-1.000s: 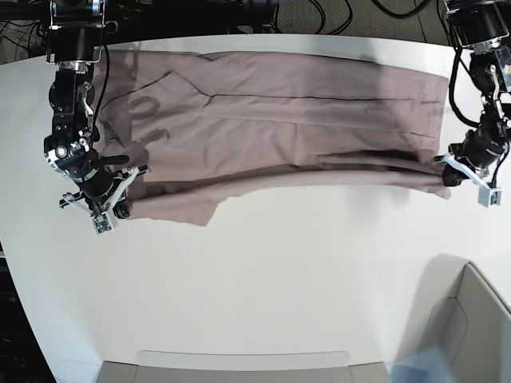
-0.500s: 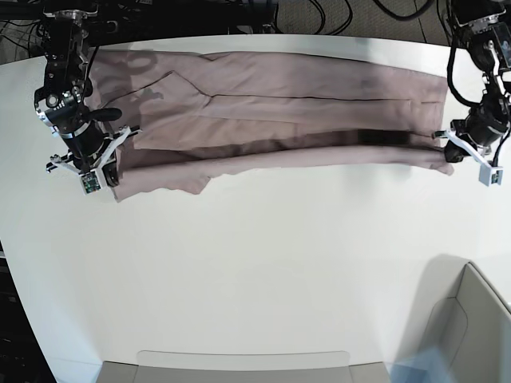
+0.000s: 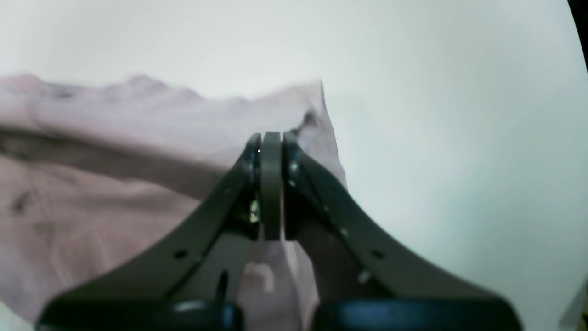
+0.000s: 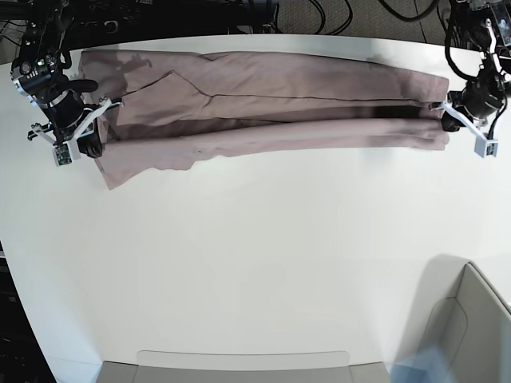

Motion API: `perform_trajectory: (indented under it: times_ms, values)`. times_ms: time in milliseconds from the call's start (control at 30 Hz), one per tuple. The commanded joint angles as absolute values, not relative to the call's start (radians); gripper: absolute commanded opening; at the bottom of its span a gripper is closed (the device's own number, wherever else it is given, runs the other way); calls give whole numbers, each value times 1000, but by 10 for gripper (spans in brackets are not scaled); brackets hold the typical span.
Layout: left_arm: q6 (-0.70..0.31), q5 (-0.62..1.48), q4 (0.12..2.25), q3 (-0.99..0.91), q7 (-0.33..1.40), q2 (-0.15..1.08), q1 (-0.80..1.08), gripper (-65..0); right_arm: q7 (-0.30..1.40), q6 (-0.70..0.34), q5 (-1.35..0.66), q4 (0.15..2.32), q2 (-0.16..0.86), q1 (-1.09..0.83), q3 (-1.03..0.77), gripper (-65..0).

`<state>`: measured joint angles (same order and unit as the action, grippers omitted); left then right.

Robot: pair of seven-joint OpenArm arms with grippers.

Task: Fold the T-shirt properly
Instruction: 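Lift the hem and fold it over onto the folded shoulder edge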

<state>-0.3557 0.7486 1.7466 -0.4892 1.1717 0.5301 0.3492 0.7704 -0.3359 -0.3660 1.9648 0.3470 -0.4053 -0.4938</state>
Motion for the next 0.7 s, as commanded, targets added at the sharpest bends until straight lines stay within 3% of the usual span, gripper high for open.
perform_trajectory:
  times_ms: [0, 567, 600, 667]
  values:
    - [-354, 748, 1762, -503, 1156, 539, 352, -650, 750, -331, -375, 1992, 367, -415, -506, -650]
    - [-354, 748, 1804, -516, 1153, 536, 461, -650, 743, -331, -374, 2020, 360, -595, -538, -650]
    - [-354, 748, 1808, -518, 1152, 536, 466, -625, 743, -331, -374, 2020, 360, -595, -535, -635]
    - [-352, 748, 1824, -521, 1142, 536, 472, -541, 743, -331, -374, 2020, 360, -595, -532, -541]
